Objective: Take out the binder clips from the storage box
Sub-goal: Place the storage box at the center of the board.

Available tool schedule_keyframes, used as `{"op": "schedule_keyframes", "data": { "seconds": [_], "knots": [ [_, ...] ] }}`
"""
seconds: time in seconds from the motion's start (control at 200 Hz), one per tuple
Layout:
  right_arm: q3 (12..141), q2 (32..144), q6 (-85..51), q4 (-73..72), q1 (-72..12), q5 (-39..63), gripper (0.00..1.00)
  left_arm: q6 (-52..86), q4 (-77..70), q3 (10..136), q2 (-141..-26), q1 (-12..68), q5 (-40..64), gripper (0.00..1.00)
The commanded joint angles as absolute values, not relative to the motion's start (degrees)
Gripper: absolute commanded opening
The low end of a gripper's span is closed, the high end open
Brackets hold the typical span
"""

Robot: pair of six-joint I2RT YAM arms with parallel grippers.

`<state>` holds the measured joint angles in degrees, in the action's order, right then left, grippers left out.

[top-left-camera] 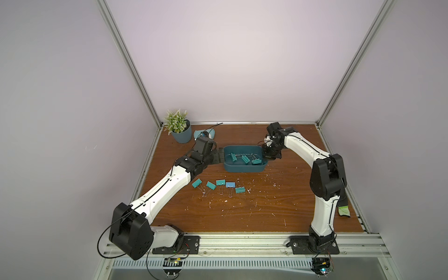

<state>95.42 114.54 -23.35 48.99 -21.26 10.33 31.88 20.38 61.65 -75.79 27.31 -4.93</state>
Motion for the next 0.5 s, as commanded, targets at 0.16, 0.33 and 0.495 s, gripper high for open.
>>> {"op": "schedule_keyframes", "data": {
  "seconds": [0.16, 0.33, 0.495],
  "knots": [
    [90.33, 114.61, -22.51, 34.57, -21.18, 4.58, 0.00, 33.84, 21.57, 62.65, -75.39, 26.81, -3.43, 1.00],
    [88.54, 115.57, -21.76, 31.76, -21.51, 2.76, 0.00, 34.35, 22.06, 63.93, -76.50, 26.81, -2.57, 0.99],
    [86.93, 114.87, -21.29, 30.65, -22.68, 0.30, 0.33, 34.58, 22.03, 64.58, -77.51, 26.80, -2.63, 1.00]
  ]
}}
